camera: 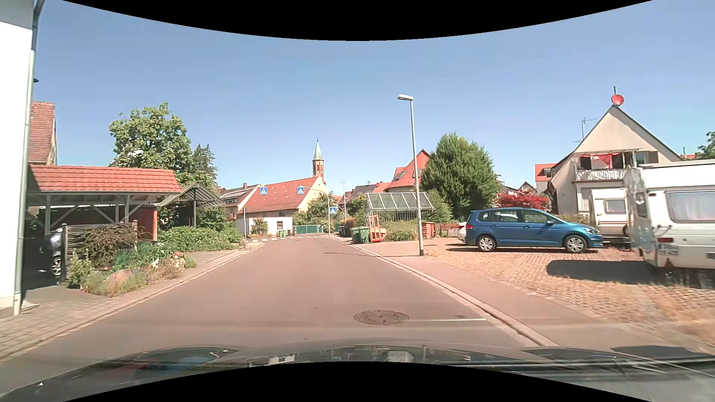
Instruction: Follow the waypoints while adhering to traffic rules and regulations
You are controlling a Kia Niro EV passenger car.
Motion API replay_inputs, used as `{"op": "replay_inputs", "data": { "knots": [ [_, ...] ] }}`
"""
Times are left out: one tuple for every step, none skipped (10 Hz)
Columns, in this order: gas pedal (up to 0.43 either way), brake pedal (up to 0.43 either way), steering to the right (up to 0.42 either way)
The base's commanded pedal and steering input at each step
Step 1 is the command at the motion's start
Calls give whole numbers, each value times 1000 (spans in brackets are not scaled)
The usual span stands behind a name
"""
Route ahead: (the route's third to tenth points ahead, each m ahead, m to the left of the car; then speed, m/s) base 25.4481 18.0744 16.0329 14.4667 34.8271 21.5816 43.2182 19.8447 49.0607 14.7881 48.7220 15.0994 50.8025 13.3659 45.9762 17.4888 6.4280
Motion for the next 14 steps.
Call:
{"op": "replay_inputs", "data": {
  "knots": [
    [47, 0, -83],
    [47, 0, -80],
    [47, 0, -75],
    [47, 0, -71],
    [47, 0, -66],
    [47, 0, -64],
    [47, 0, -61],
    [47, 0, -58],
    [47, 0, -50],
    [47, 0, -42],
    [47, 0, -40],
    [47, 0, -40],
    [47, 0, -40],
    [47, 0, -38]
  ]
}}
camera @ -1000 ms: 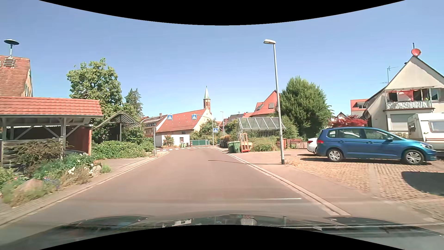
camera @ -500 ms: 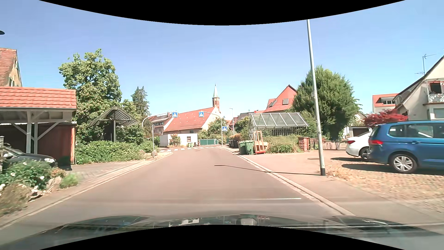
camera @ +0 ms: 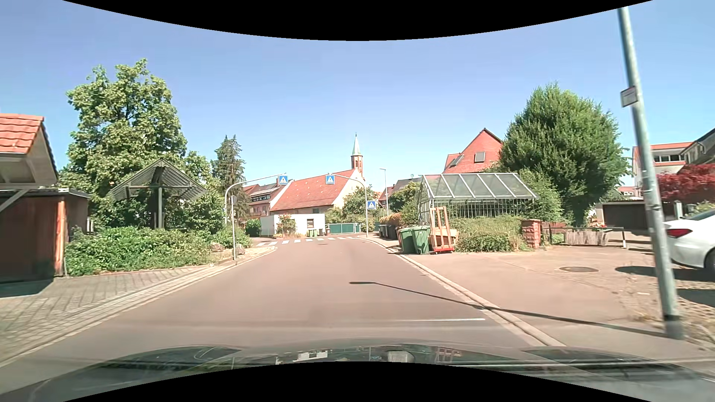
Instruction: Follow the waypoints while adhering to traffic rules and regulations
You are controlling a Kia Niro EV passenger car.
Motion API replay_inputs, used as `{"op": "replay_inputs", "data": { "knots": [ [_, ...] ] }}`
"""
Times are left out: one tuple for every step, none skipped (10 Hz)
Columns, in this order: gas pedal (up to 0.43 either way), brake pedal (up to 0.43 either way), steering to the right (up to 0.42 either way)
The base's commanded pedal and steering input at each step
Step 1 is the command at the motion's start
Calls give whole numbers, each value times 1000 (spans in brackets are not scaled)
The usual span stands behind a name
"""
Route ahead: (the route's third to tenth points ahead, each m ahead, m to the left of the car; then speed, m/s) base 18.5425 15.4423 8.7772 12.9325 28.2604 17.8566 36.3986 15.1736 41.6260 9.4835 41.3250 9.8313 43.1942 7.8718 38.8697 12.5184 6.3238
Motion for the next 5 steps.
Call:
{"op": "replay_inputs", "data": {
  "knots": [
    [47, 0, -34],
    [47, 0, -29],
    [47, 0, -23],
    [47, 0, -17],
    [47, 0, -16]
  ]
}}
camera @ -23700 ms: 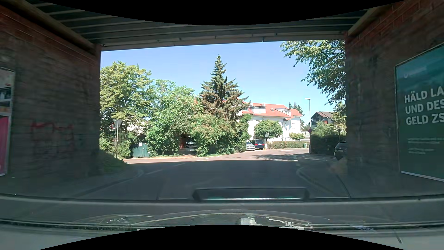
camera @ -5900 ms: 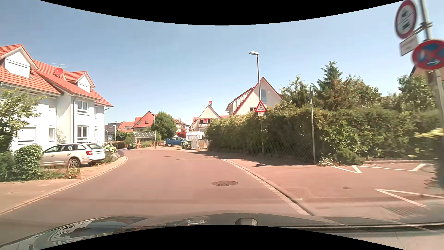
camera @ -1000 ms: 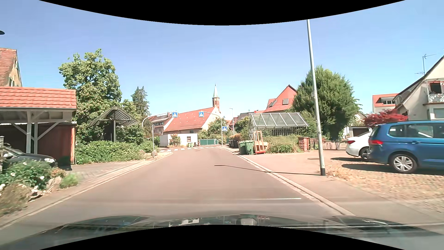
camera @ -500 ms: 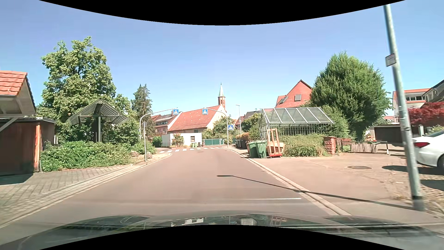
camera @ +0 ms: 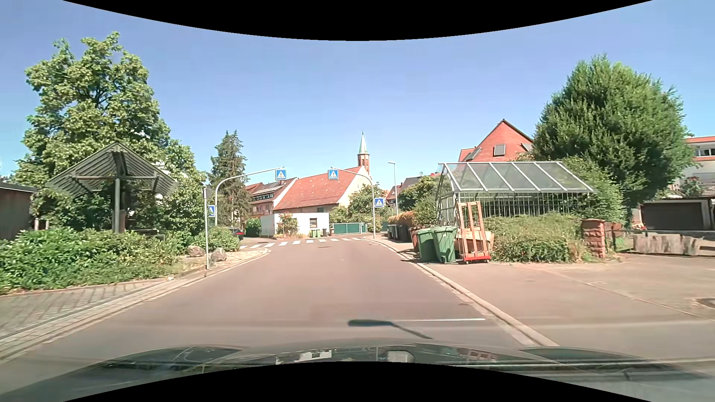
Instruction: Follow the waypoints while adhering to traffic rules and regulations
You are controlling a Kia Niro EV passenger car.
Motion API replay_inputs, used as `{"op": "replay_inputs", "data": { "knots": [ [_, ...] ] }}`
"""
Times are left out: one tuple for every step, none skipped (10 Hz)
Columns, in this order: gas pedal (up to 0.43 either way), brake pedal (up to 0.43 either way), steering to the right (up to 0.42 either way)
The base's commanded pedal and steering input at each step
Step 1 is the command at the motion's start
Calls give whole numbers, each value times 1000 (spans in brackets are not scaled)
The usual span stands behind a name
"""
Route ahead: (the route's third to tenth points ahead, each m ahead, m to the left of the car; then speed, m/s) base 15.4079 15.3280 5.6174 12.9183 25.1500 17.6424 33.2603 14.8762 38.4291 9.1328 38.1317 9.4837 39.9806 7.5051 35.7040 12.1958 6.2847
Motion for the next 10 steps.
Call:
{"op": "replay_inputs", "data": {
  "knots": [
    [47, 0, -16],
    [47, 0, -16],
    [47, 0, -16],
    [20, 0, -16],
    [0, 0, -16],
    [0, 0, -16],
    [0, 0, -16],
    [0, 0, -16],
    [0, 0, -13],
    [0, 0, -5]
  ]
}}
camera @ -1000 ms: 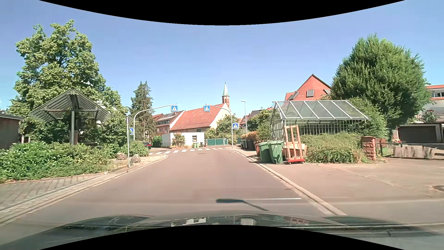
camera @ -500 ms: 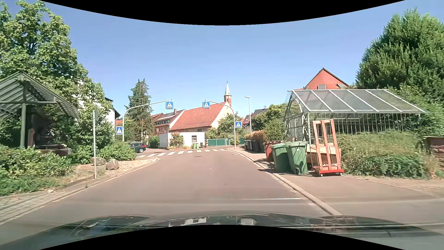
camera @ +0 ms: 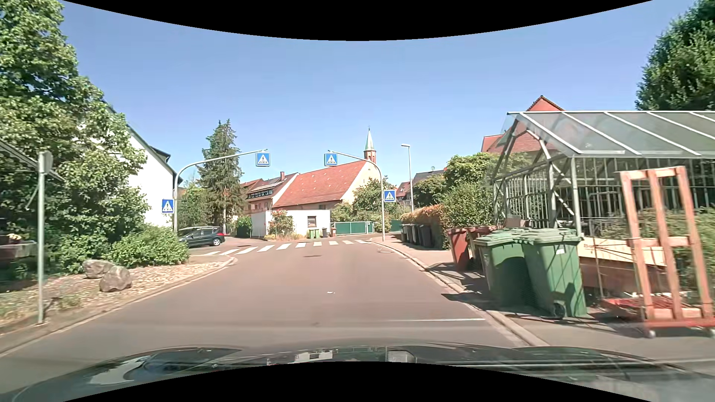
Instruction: Follow the waypoints while adhering to traffic rules and regulations
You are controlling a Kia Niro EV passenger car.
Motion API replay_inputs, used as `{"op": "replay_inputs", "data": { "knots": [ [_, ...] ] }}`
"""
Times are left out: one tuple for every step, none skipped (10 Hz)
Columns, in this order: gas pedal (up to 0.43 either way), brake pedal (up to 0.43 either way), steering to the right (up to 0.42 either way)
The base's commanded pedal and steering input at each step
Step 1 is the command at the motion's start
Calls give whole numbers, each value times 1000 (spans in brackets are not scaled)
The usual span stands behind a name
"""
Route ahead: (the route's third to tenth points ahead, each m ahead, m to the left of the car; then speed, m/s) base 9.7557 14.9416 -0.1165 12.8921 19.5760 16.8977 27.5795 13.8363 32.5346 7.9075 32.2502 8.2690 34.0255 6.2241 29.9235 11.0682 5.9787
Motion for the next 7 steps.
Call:
{"op": "replay_inputs", "data": {
  "knots": [
    [0, 6, 1],
    [0, 24, 1],
    [0, 49, 0],
    [0, 61, -1],
    [0, 55, -1],
    [0, 55, -3],
    [0, 61, -5]
  ]
}}
